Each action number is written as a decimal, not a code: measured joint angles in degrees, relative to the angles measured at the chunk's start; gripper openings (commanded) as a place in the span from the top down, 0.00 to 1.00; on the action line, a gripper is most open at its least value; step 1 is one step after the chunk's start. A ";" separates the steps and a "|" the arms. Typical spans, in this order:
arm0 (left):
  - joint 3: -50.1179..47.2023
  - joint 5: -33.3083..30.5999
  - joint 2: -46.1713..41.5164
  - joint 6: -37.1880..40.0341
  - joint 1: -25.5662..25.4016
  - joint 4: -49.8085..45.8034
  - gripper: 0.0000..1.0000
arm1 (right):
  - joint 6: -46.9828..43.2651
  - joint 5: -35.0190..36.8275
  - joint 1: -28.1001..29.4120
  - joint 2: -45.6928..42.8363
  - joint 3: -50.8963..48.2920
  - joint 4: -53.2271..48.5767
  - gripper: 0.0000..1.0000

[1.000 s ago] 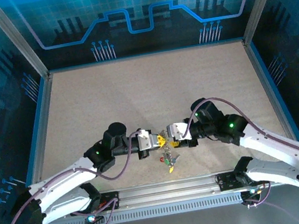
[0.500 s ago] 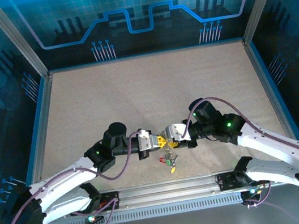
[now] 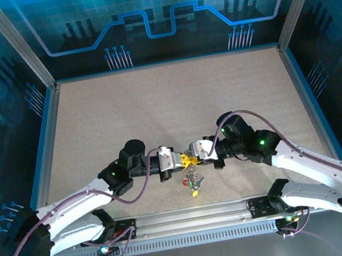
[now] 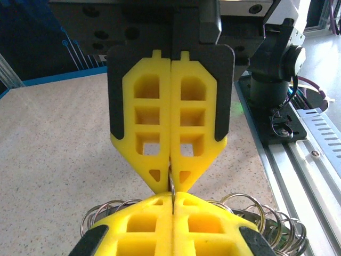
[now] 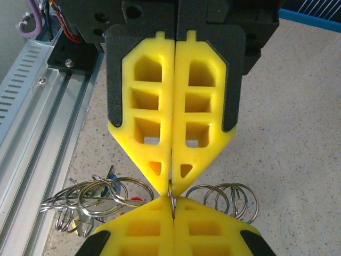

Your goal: Put the keys on the keyring

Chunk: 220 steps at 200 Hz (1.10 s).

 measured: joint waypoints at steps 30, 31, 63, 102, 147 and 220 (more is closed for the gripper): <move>-0.04 -1.29 -0.24 -1.33 -0.09 0.42 0.55 | 1.22 1.14 -0.04 -1.79 -3.02 3.82 1.00; -0.04 -1.44 -0.35 -1.51 -0.09 0.39 0.54 | 1.22 1.16 -0.04 -1.84 -3.13 3.89 1.00; -0.26 -5.49 -7.43 -4.61 1.36 -1.97 0.18 | 1.84 3.34 -0.04 -4.98 -6.51 5.73 1.00; 3.65 -15.19 -13.51 -14.91 8.00 -16.70 0.15 | 0.76 3.13 0.04 -9.07 -8.70 8.81 1.00; 12.00 -27.43 -8.76 -35.01 16.44 -38.82 0.11 | -1.68 0.85 0.50 -16.00 -12.20 12.57 1.00; 13.00 -28.50 1.27 -55.49 18.01 -52.78 0.28 | -3.41 -1.79 0.66 -16.39 -12.20 14.47 1.00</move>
